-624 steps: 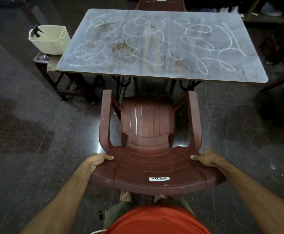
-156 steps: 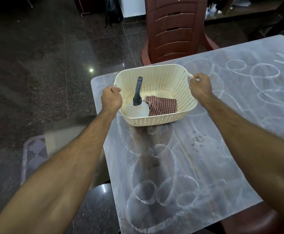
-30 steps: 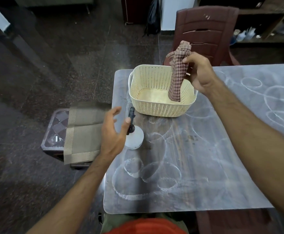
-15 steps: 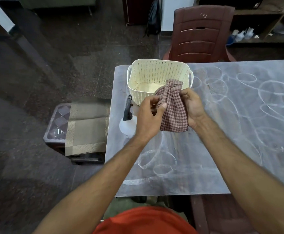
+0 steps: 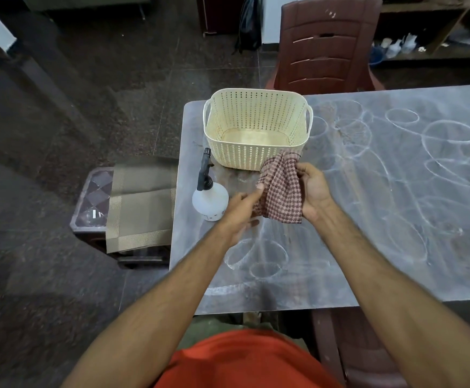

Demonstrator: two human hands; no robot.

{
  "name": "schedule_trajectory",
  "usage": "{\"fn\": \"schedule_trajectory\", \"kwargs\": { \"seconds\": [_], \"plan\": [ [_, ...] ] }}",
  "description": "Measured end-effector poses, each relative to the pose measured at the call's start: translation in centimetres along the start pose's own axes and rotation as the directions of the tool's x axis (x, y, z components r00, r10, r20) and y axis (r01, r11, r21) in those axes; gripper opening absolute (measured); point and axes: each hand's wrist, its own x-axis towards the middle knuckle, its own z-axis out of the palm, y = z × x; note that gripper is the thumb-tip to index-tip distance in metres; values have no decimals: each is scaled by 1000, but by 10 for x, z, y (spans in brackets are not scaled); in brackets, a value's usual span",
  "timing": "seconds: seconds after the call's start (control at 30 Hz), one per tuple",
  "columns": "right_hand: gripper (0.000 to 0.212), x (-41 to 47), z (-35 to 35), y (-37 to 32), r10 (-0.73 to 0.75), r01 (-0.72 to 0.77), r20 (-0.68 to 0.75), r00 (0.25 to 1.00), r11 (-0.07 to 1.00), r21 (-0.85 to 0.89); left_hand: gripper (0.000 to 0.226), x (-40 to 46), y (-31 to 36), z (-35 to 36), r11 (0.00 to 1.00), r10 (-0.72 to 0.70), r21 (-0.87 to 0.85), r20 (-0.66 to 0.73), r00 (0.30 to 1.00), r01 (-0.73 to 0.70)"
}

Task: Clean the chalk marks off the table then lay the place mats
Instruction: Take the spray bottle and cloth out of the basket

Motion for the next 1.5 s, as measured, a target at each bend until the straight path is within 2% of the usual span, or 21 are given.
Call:
{"fn": "schedule_trajectory", "kwargs": {
  "seconds": [0.07,0.13,0.2,0.3,0.33,0.37,0.43,0.53,0.6,0.67,0.77,0.87,0.93,1.07,1.13,1.2,1.27,1.43,1.5],
  "plan": [
    [31,7,-9,4,41,-41,-24,999,999,-4,37,5,-7,-5,996,-65,-50,103,993,71],
    [31,16,-23,10,91,-94,-69,993,995,-38,33,12,-18,-9,993,-76,-77,111,991,85],
    [28,25,-43,16,133,-150,-156,979,983,-105,22,18,-30,-11,996,-56,-70,17,998,57],
    [20,33,-79,33,96,-183,-318,943,949,-255,20,28,-54,-12,986,35,165,-119,992,-15],
    [18,33,-89,40,50,-194,-346,937,898,-395,20,28,-61,-10,963,72,266,-124,990,-36],
    [14,33,-100,47,-27,-206,-375,926,799,-565,21,29,-69,-9,933,90,357,-125,988,-40],
    [5,26,-116,55,-259,-205,-397,881,547,-812,25,32,-83,-8,895,95,445,-132,987,-26],
    [5,2,-117,67,-474,-64,-238,848,353,-933,36,33,-91,-10,879,96,476,-106,990,-34],
    [14,-13,-112,84,-457,25,-100,884,261,-965,44,35,-90,-12,875,100,482,-71,992,-54],
    [23,-21,-105,105,-353,52,-18,936,187,-981,47,36,-89,-14,871,119,486,-53,991,-78],
    [38,-18,-99,127,-325,34,1,946,97,-995,53,35,-90,-17,864,145,485,15,989,-134],
    [43,-11,-91,125,-358,9,-44,933,144,-990,60,35,-89,-18,905,132,398,77,988,-151],
    [35,-11,-88,121,-331,-1,-69,941,201,-980,66,34,-85,-15,920,131,356,120,984,-166],
    [24,-9,-90,117,-289,25,-72,955,317,-948,78,38,-86,-8,894,109,407,208,972,-187],
    [20,-8,-93,111,-237,-2,-131,963,477,-879,80,39,-86,-7,866,129,449,225,966,-220],
    [9,-12,-97,102,-151,-39,-206,967,711,-702,82,37,-82,-8,847,164,464,231,959,-257],
    [7,-17,-106,90,-101,-62,-274,956,847,-527,83,36,-78,-15,834,201,470,227,953,-288],
    [13,-23,-146,56,-142,-25,-454,880,939,-343,85,44,-76,-45,789,207,559,145,967,-253],
    [14,-27,-160,52,-137,-81,-496,857,916,-394,84,41,-74,-50,731,197,636,148,969,-246]
  ]
}}
